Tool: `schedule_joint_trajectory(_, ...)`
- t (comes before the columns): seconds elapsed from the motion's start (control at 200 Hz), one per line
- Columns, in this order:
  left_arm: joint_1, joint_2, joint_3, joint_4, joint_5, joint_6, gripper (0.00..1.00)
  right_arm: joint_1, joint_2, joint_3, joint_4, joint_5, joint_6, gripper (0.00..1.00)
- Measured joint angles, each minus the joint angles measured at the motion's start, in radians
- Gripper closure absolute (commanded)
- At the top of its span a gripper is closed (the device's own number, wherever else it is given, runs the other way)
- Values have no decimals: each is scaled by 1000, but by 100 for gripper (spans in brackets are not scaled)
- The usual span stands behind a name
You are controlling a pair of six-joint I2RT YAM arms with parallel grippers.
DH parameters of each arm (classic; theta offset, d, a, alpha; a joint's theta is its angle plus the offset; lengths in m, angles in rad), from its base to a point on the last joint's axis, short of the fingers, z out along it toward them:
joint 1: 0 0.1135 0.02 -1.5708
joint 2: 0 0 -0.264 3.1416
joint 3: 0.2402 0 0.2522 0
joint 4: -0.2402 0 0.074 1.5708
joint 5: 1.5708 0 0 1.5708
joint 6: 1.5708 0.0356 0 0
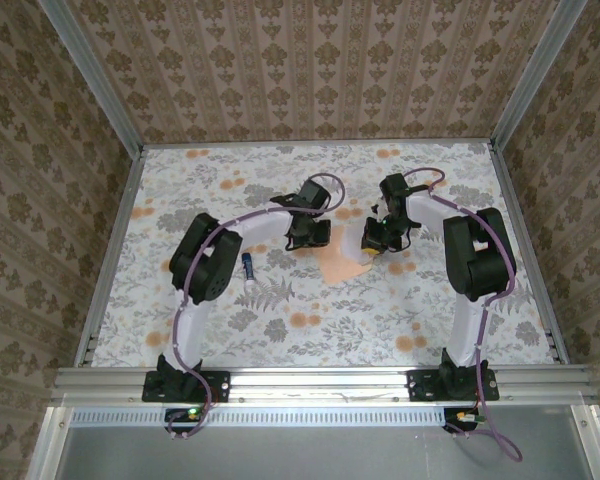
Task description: Place the letter into the envelope and seal it
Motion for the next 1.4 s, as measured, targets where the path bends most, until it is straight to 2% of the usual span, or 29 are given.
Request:
schedule_joint_trajectory(0.885,-2,33,63,-40,24,32,100,40,16,0,30,-34,0,100)
schedule_joint_trajectory(1.01,9,-38,51,-82,5,41,100,40,16,0,30,-31,0,100)
schedule_joint_trajectory(1.24,28,-280,-48,-124,-51,38,100,40,16,0,30,-19,0,100)
schedule_joint_trajectory(1.4,27,-287,-146,-131,-61,17,100,40,16,0,29,-8,0,100)
